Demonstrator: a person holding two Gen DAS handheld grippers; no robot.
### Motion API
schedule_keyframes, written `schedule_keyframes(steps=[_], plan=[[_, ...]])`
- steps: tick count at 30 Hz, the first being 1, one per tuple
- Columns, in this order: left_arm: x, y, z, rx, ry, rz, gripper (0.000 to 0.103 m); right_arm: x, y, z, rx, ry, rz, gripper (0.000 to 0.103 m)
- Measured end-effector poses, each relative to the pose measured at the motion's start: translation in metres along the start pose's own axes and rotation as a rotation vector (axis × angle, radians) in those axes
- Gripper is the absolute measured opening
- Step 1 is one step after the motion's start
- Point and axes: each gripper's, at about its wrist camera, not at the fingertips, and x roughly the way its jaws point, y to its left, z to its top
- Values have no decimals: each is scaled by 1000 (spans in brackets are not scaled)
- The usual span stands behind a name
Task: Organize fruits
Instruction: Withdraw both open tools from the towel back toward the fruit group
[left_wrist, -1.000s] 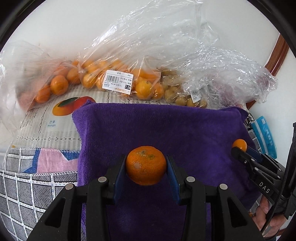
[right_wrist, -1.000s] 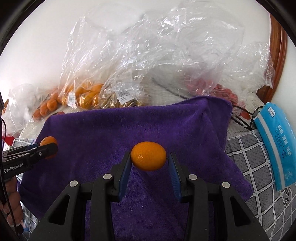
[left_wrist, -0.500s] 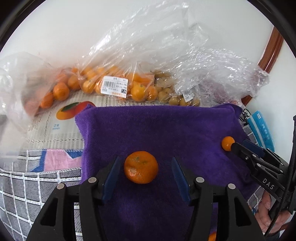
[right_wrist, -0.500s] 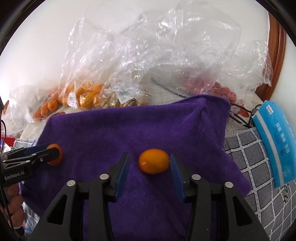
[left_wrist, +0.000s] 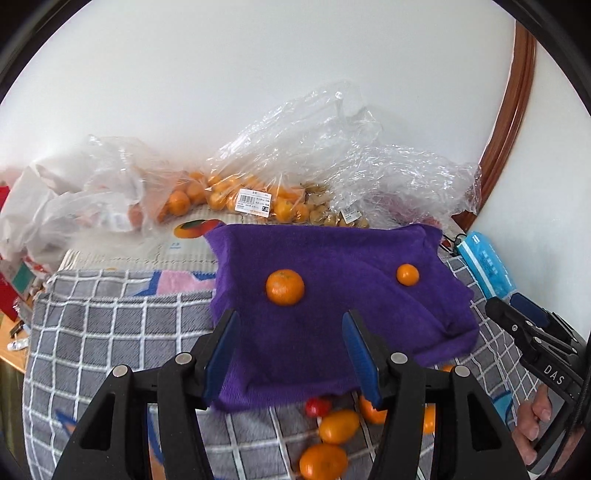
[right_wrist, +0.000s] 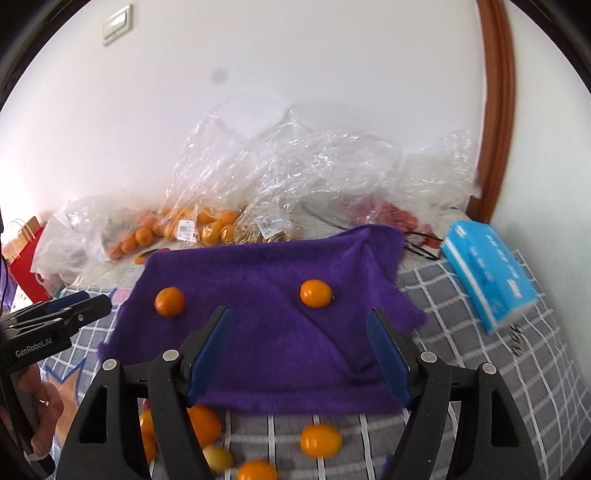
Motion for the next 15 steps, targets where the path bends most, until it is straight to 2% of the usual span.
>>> schedule_keyframes(steps=[7, 15], plan=[[-41, 1, -34, -5, 0, 6, 53, -48, -10, -28, 12, -42, -52, 75], [-67, 8, -66, 11, -26, 37, 51, -73, -21, -63, 43, 0, 22, 75]])
